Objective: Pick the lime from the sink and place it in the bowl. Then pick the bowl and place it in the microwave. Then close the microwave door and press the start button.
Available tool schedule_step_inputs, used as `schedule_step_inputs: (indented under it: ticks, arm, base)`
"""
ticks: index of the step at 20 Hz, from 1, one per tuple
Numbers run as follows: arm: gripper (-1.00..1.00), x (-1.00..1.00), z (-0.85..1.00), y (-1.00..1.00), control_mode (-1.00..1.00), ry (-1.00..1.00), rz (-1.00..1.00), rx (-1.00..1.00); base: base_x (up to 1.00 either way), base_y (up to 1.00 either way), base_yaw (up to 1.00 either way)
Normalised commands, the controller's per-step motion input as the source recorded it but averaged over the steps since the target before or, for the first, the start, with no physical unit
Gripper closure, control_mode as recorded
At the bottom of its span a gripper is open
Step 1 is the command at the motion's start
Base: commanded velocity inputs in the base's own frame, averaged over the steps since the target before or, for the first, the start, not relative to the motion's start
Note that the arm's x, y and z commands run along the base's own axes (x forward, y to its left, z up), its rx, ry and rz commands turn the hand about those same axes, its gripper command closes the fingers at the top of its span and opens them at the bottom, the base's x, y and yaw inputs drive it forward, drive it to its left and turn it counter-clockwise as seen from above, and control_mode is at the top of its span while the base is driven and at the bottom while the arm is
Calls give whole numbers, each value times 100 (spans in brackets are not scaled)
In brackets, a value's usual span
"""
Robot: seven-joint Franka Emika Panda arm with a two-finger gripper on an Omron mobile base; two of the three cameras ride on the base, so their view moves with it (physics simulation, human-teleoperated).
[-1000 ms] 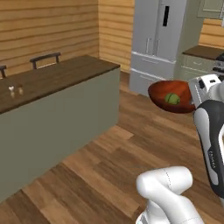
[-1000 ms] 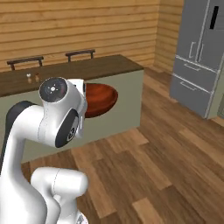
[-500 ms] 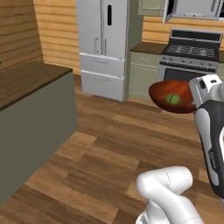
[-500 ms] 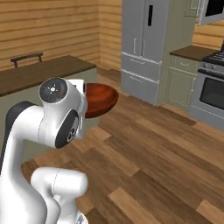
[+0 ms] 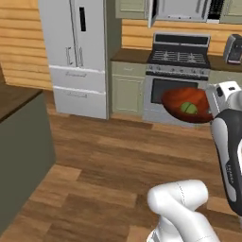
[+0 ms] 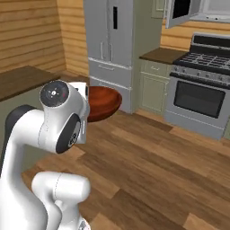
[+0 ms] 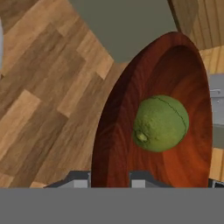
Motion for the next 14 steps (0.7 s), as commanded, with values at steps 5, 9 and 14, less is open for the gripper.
schedule_step_inputs:
  ticks: [5,9,14]
  arm:
    - [100,0,0,0,100,0,0,0]
    - [100,0,0,0,100,0,0,0]
    - [100,0,0,0,100,0,0,0]
  base:
    - [100,13,-36]
    - [100,22,-31]
    - [100,26,-29]
